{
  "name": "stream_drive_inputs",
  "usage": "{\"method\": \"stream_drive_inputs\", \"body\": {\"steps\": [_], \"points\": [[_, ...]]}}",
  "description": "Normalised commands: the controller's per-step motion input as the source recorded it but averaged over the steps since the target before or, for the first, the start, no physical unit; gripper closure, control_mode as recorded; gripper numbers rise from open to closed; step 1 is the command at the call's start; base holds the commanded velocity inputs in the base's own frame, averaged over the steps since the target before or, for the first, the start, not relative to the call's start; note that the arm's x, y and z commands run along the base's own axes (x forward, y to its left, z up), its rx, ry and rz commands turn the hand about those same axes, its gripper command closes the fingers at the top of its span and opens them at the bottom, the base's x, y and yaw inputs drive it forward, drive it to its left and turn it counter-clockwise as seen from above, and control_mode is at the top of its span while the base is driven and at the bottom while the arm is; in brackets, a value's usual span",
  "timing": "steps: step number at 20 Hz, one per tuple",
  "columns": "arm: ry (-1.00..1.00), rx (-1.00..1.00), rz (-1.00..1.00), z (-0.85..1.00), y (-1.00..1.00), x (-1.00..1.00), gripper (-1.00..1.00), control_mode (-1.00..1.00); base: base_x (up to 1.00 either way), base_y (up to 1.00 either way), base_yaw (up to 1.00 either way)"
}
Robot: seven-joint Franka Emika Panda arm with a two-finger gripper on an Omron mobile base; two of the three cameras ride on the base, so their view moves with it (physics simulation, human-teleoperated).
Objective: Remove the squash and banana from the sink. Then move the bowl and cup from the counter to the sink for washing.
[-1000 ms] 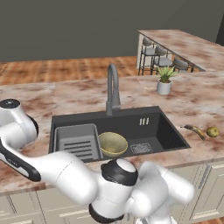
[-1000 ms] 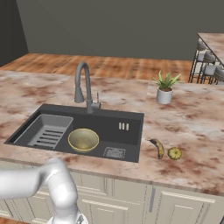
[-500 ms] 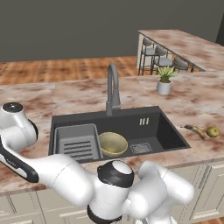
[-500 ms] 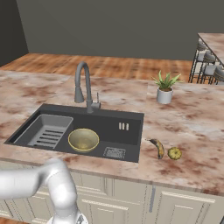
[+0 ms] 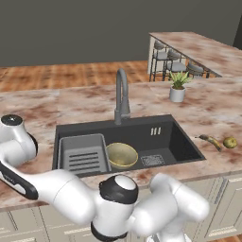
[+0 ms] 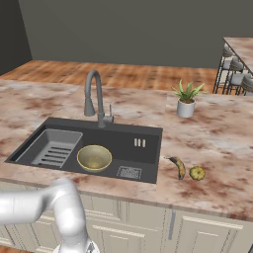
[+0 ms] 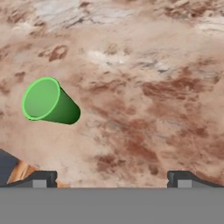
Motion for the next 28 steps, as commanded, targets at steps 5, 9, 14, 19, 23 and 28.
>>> {"method": "stream_drive_inputs", "body": {"steps": [5,9,14,19,23,28], "points": [[0.00,0.00,0.00,-0.01,0.21,0.12,-1.00,-1.00,0.00,0.00,0.00],[0.00,0.00,0.00,0.00,0.21,0.13,-1.00,-1.00,0.00,0.00,0.00],[0.00,0.00,0.00,0.00,0.23,0.14,-1.00,-1.00,0.00,0.00,0.00],[0.00,0.02,0.00,-0.06,0.26,0.08,-1.00,-1.00,0.00,0.00,0.00],[0.02,0.03,0.00,-0.08,0.25,0.01,-1.00,-1.00,0.00,0.00,0.00],[0.04,0.02,0.00,-0.07,0.22,0.00,-1.00,-1.00,0.00,0.00,0.00]]}}
